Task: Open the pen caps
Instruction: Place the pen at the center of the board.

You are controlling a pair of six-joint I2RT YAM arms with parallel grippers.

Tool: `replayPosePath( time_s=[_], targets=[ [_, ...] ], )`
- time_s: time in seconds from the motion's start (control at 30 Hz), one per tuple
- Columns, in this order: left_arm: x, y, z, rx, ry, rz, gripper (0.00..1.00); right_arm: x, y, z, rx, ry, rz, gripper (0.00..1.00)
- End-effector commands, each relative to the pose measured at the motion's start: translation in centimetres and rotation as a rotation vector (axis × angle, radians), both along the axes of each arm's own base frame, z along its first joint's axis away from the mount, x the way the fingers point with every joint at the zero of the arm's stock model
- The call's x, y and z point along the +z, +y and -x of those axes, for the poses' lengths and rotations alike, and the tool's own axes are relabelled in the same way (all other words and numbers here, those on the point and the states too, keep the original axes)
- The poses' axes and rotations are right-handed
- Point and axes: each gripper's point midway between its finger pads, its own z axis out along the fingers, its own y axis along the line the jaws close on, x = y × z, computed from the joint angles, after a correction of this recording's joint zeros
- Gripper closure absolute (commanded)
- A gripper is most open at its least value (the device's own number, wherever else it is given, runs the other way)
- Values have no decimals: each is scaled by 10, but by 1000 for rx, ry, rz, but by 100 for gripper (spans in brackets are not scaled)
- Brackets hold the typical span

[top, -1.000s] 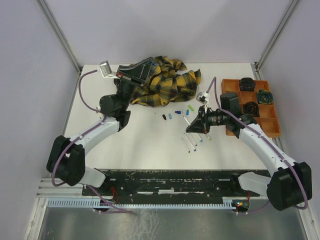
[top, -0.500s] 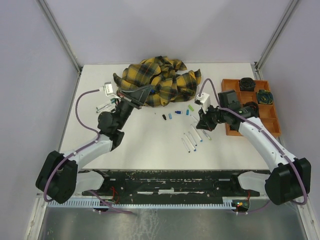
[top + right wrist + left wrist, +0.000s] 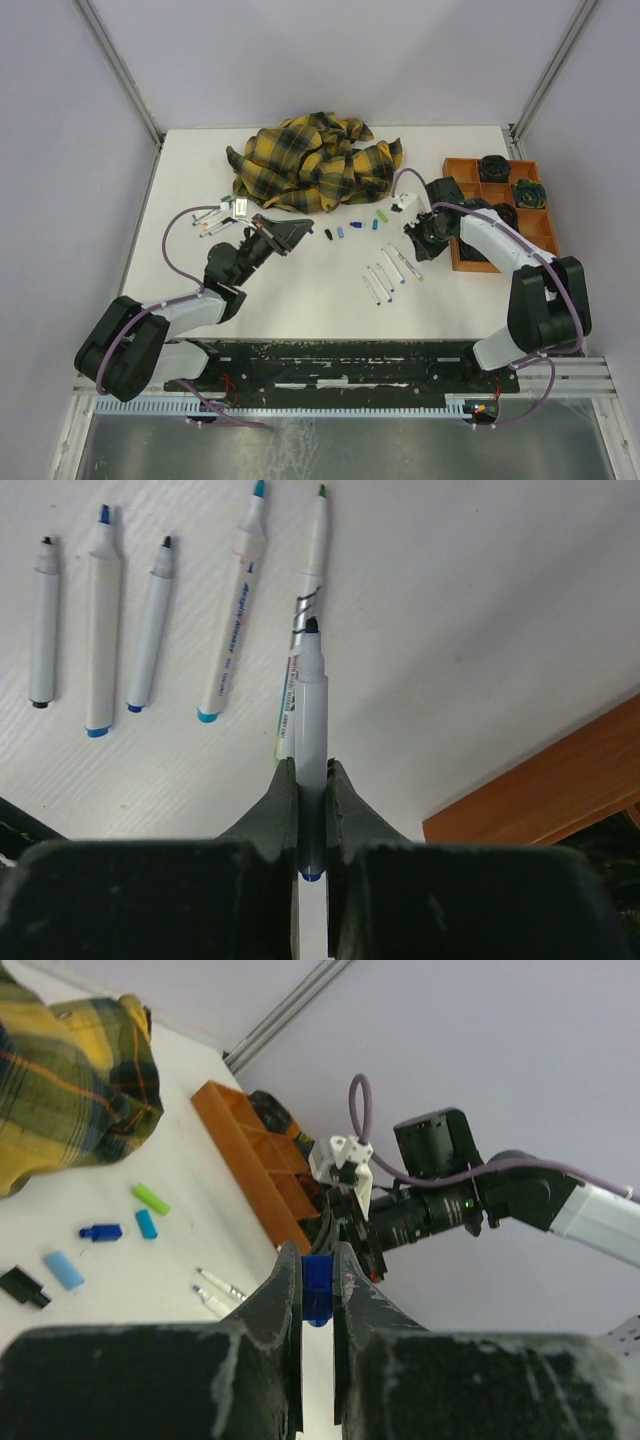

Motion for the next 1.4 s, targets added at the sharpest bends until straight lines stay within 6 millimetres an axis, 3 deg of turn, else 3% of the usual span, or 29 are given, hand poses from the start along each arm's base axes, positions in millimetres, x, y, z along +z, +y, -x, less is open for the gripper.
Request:
replayPosePath(
  time_s=[0.0, 0.23, 0.67, 1.0, 1.17, 1.37],
  targets=[
    [-10, -2, 14, -50, 20, 17, 97, 2, -17, -24, -89, -22, 30, 92],
    [-41, 3, 26, -55, 89, 4, 97, -22, -29, -32, -173, 59, -2, 91],
    [-57, -6, 42, -104, 122, -21, 97, -49, -20, -35, -246, 156, -38, 87],
    [-58, -15, 43, -123, 129, -14, 97, -54, -16, -28, -225, 223, -51, 75],
    [-52, -32, 46, -161, 116, -28, 97, -54, -15, -26, -224, 236, -50, 70],
    [-54, -54, 36, -112, 128, -99, 97, -45, -12, -27, -221, 222, -71, 68]
  ],
)
